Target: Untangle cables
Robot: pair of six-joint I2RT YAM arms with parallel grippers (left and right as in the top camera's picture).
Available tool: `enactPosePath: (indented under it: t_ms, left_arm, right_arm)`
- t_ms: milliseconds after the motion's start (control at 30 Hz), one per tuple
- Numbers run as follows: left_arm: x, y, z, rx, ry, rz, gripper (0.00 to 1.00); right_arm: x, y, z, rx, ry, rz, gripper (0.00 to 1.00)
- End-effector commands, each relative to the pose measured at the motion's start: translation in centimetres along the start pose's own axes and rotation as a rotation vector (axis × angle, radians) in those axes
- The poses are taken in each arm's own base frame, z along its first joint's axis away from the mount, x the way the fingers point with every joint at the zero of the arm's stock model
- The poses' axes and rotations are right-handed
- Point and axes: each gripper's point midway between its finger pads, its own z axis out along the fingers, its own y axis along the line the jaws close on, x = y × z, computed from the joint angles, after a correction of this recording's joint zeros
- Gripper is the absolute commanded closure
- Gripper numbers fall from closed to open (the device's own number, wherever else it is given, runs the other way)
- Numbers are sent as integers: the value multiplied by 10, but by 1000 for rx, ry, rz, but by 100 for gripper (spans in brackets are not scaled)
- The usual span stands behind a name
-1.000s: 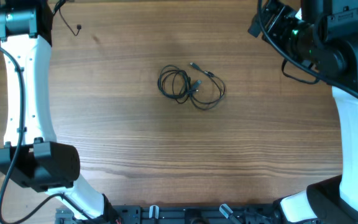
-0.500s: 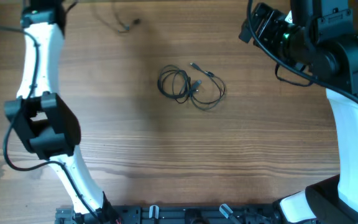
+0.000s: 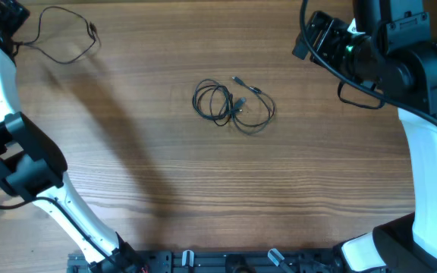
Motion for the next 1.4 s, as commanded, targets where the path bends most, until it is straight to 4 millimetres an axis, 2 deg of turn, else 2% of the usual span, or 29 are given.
enactPosePath:
  t_ms: [0, 100, 133, 200, 267, 300, 400, 533, 567, 667, 800, 933, 1000, 1033, 1100, 1133, 1167, 1233, 1333, 1367]
  left_arm:
    - [45, -54, -10, 157, 172, 43, 0]
    - [92, -70, -9, 149, 308, 59, 0]
    - [123, -80, -17, 142, 407, 76, 0]
    - [161, -92, -32, 123, 535, 105, 0]
    - [180, -106, -36, 125, 571, 129, 0]
    - [185, -105, -37, 73, 569, 111, 0]
    - [183, -85, -30, -101, 511, 48, 0]
    - [182, -59, 7, -163, 432, 26, 0]
    - [187, -50, 19, -172, 430, 16, 0]
    - [204, -32, 34, -211, 453, -46, 1]
    - [208, -47, 46, -128, 446, -64, 4]
    - [214, -48, 67, -102, 404, -69, 7]
    - [221, -48, 73, -90, 406, -74, 13]
    - [224, -48, 76, -86, 407, -76, 18]
    - [228, -47, 80, -81, 410, -76, 41]
    - [228, -48, 82, -74, 402, -71, 58]
    - [225, -50, 84, -58, 389, -40, 67]
    - [220, -64, 86, 10, 363, 79, 69]
    - [219, -93, 81, 108, 346, 260, 66]
    - [213, -100, 78, 119, 332, 263, 59]
  right_arm:
    - [0, 0, 3, 7, -2, -24, 0]
    - [0, 1, 8, 14, 10, -23, 0]
    - [2, 2, 15, 17, 29, -24, 0]
    - [4, 2, 28, 39, 55, -28, 0]
    - [9, 2, 44, 58, 96, -32, 0]
    - [13, 5, 50, 54, 125, -33, 0]
    - [28, 14, 65, 18, 222, -27, 0]
    - [34, 17, 73, 8, 264, -24, 0]
    - [35, 18, 73, 5, 267, -24, 0]
    - [36, 22, 73, -16, 275, -22, 0]
    - [32, 25, 74, -30, 259, -19, 0]
    - [33, 24, 73, -25, 265, -21, 0]
    - [33, 24, 73, -25, 265, -21, 0]
    - [33, 24, 73, -26, 263, -21, 0]
    - [32, 25, 74, -28, 261, -21, 0]
    - [32, 25, 74, -28, 260, -20, 0]
    - [32, 25, 74, -28, 260, -21, 0]
    - [32, 25, 74, -28, 260, -20, 0]
    - [32, 25, 74, -28, 261, -20, 0]
    - [32, 25, 74, -29, 260, -19, 1]
